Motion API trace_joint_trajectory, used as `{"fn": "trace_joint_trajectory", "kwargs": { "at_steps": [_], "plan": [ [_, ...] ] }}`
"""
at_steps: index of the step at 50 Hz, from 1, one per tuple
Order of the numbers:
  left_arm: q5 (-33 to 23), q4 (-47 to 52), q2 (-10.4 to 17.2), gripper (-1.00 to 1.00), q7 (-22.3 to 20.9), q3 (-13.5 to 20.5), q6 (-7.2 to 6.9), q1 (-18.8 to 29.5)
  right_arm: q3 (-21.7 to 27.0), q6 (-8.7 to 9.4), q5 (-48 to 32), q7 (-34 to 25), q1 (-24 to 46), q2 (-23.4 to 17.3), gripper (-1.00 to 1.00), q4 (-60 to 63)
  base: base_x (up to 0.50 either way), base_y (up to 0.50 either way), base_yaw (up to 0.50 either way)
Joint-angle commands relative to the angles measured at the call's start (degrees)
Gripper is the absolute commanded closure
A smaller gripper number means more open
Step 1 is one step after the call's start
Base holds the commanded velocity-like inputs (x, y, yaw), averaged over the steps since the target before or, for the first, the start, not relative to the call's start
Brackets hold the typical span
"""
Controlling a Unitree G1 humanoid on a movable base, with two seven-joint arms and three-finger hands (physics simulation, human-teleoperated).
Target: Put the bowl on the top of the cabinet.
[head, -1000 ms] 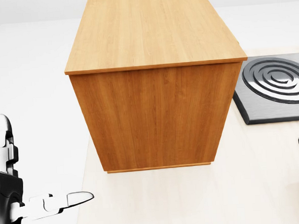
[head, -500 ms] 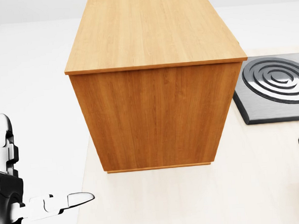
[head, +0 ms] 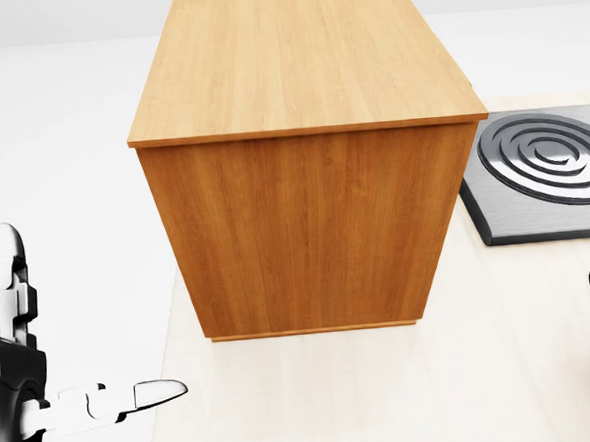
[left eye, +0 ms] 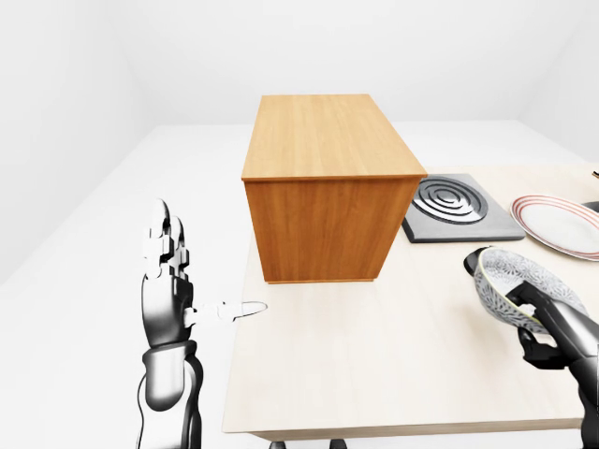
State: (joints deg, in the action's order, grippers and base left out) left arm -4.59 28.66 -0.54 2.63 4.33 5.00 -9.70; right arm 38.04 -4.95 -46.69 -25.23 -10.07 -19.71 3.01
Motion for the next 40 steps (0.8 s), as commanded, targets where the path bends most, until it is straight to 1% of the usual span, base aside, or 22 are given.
{"fn": "trace_joint_trajectory", "kwargs": {
  "at_steps": [1,7,8,11,12,13,14,15,18,20,22,23,24,25,28,29,30,31,32,33,36,40],
  "plan": [
    [0.05,-0.09,0.02,-1.0,-0.09,-0.01,0.0,0.06,6.11,0.13,2.05,-11.45,6.74,-6.24,1.0,11.55,0.0,0.0,0.0],
    [0.09,-0.48,0.04,-1.0,0.08,0.16,0.0,0.36,6.86,4.95,3.49,-14.77,13.95,-14.46,1.0,12.02,0.0,0.0,0.0],
    [0.11,-0.52,0.04,-1.0,0.07,0.14,0.0,0.35,6.25,6.3,3.84,-14.77,16.2,-16.95,1.0,11.24,0.0,0.0,0.0],
    [0.15,-0.59,0.06,-1.0,0.11,0.16,0.0,0.42,3.99,8.4,4.44,-14.77,20.86,-22.1,1.0,8.54,0.0,0.0,0.0],
    [0.2,-0.66,0.07,-1.0,0.17,0.25,0.0,0.52,1.87,9.95,5.68,-14.77,25.48,-25.41,1.0,7.01,0.0,0.0,0.0],
    [0.18,-0.71,0.06,-1.0,0.23,0.29,0.0,0.55,0.4,9.95,6.11,-14.77,27.49,-27.36,1.0,5.74,0.0,0.0,0.0],
    [0.1,-0.8,0.05,-1.0,0.25,0.2,0.0,0.49,-2.86,9.95,6.31,-14.77,32.5,-31.36,1.0,2.09,0.0,0.0,0.0],
    [0.09,-0.81,0.05,-1.0,0.25,0.19,0.0,0.48,-3.32,9.95,6.63,-14.77,32.7,-31.88,1.0,1.74,0.0,0.0,0.0],
    [0.2,-0.92,0.1,-1.0,0.13,0.1,0.0,0.56,-11.86,9.95,7.43,-14.67,44.98,-37.69,1.0,-7.97,0.0,0.0,0.0],
    [0.22,-0.75,0.11,-1.0,0.13,0.12,0.0,0.53,-15.63,9.95,6.94,-13.2,50.44,-39.06,1.0,-13.19,0.0,0.0,0.0],
    [0.19,-0.58,0.1,-1.0,0.18,0.18,0.0,0.59,-20.86,9.95,6.86,-14.35,60.44,-38.16,1.0,-20.39,0.0,0.0,0.0],
    [0.19,-0.58,0.1,-1.0,0.18,0.18,0.0,0.59,-20.88,9.95,6.57,-14.47,60.95,-37.97,1.0,-20.86,0.0,0.0,0.0],
    [0.15,-0.71,0.08,-1.0,0.23,0.17,0.0,0.61,-23.41,9.95,5.33,-13.95,66.04,-37.86,1.0,-25.24,0.0,0.0,0.0],
    [0.17,-0.92,0.08,-1.0,0.24,0.17,0.0,0.66,-25.45,9.87,3.88,-13.2,71.39,-37.55,1.0,-30.45,0.0,0.0,0.0],
    [0.17,-1.39,0.09,-1.0,0.24,0.09,0.0,0.65,-29.48,4.74,-1.49,-9.0,84.85,-36.69,1.0,-45.5,0.0,0.0,0.0],
    [0.17,-1.42,0.1,-1.0,0.25,0.09,0.0,0.64,-29.38,3.89,-2.37,-8.54,86.01,-36.48,1.0,-47.17,0.0,0.0,0.0],
    [0.2,-1.56,0.13,-1.0,0.29,0.2,0.0,0.76,-31.36,2.7,-4.81,-6.58,93.48,-35.61,1.0,-54.63,0.0,0.0,0.0],
    [0.21,-1.58,0.14,-1.0,0.29,0.21,0.0,0.77,-31.37,1.82,-5.74,-5.88,94.98,-35.43,1.0,-56.81,0.0,0.0,0.0],
    [0.28,-1.93,0.16,-1.0,0.21,0.14,0.0,0.83,-33.42,0.75,-8.34,-3.48,102.12,-33.85,1.0,-64.69,0.0,0.0,0.0],
    [0.35,-2.07,0.17,-1.0,0.16,0.12,0.0,0.83,-33.61,-0.05,-9.1,-3.0,104.67,-33.1,1.0,-68.14,0.0,0.0,0.0],
    [0.44,-1.88,0.21,-1.0,0.0,0.04,0.0,0.71,-34.89,-0.05,-12.88,0.33,110.52,-30.71,1.0,-74.73,0.0,0.0,0.0],
    [0.43,-1.84,0.2,-1.0,-0.01,0.04,0.0,0.7,-34.33,-0.05,-13.5,0.34,110.63,-30.59,1.0,-74.88,0.0,0.0,0.0]
  ]
}}
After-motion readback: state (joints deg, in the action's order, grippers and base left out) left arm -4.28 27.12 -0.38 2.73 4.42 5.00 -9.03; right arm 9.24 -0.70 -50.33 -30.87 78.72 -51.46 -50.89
